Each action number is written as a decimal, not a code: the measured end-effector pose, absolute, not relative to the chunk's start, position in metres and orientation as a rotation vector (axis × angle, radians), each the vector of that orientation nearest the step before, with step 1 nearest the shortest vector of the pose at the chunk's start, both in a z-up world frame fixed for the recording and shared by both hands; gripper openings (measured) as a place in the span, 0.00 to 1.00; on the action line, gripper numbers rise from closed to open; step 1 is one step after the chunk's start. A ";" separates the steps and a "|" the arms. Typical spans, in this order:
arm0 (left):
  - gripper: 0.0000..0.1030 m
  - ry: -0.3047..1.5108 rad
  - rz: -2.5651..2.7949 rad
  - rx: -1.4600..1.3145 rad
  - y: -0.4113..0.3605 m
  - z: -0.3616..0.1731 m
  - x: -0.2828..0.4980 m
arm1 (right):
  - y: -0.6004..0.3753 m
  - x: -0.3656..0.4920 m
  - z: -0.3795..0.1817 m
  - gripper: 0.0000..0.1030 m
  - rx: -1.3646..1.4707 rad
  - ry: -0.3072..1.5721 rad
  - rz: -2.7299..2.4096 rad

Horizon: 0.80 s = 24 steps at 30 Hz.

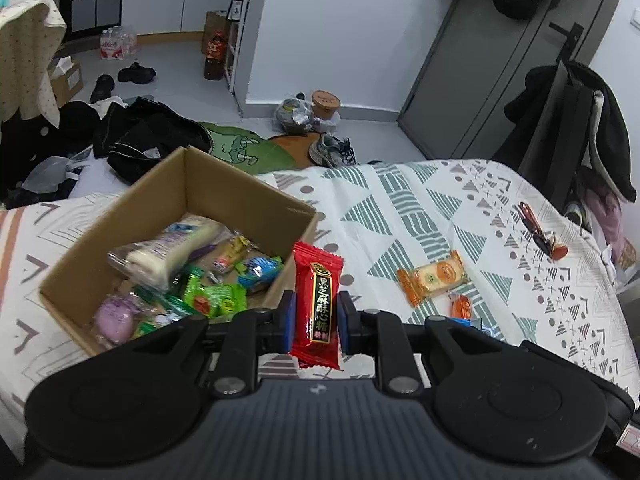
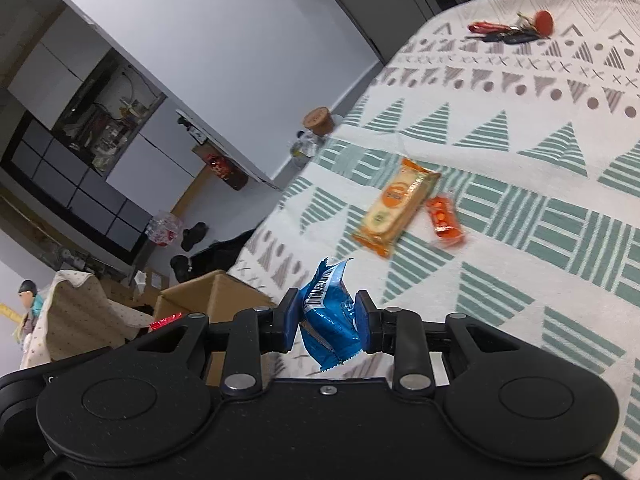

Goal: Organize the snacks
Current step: 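Carry both candies over the cardboard box and open both tools to drop them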

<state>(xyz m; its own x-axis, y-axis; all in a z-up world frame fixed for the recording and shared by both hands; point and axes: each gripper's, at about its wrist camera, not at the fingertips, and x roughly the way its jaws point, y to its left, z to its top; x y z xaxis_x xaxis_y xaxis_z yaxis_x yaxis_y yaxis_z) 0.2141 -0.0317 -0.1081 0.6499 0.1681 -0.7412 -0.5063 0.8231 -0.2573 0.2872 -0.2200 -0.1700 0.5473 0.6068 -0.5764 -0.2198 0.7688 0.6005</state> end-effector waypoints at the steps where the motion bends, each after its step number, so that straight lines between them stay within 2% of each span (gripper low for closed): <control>1: 0.19 0.768 0.403 -0.472 -0.030 -0.105 0.212 | -0.218 0.284 -0.167 0.28 0.499 0.851 0.523; 24: 0.19 0.671 0.469 -0.551 0.038 -0.077 0.163 | -0.155 0.238 -0.125 0.28 0.414 0.715 0.666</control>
